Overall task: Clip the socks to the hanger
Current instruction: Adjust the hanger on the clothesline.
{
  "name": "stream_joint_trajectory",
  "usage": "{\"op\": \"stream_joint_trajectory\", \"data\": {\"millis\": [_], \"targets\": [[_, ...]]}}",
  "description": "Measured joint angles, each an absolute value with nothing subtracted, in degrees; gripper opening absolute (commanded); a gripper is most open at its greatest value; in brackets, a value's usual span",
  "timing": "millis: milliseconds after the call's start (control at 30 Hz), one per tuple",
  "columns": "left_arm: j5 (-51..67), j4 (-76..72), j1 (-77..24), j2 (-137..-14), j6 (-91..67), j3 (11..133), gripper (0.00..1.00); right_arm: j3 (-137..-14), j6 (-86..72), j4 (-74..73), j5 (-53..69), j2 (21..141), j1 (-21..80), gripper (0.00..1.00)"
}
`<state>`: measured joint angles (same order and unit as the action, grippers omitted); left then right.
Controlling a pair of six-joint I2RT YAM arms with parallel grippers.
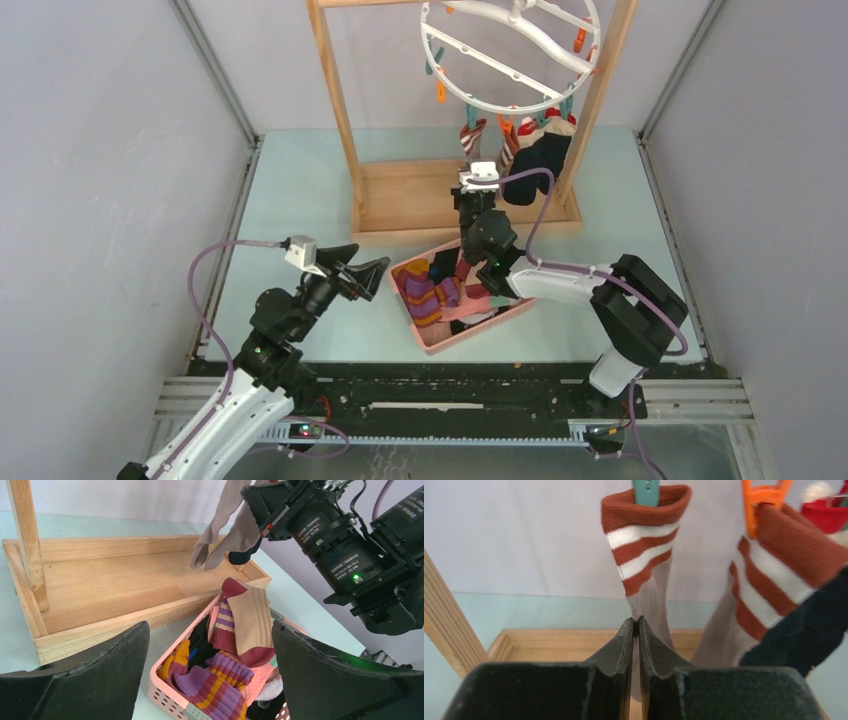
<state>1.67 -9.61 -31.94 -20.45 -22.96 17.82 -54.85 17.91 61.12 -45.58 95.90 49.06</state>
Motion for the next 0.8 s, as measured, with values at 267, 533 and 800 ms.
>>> {"op": "stream_joint_trajectory", "data": {"millis": [267, 533, 800], "targets": [[1.8, -9.7, -31.9, -20.8, -23.8, 17.8, 0.94, -48.6, 15.3, 56.9, -45.2, 85.6, 46.2, 0.12], [3.3, -10.8, -31.9, -23.8, -25.6, 17.8, 0.94, -45.6, 9.0, 49.1, -42.5, 76.7, 40.5, 0.12], [5.1, -11.7, -31.9, -25.8, -26.9, 17.9, 0.93, -44.7, 3.2, 40.9, -38.9, 72.2, 34.2, 0.12]]}}
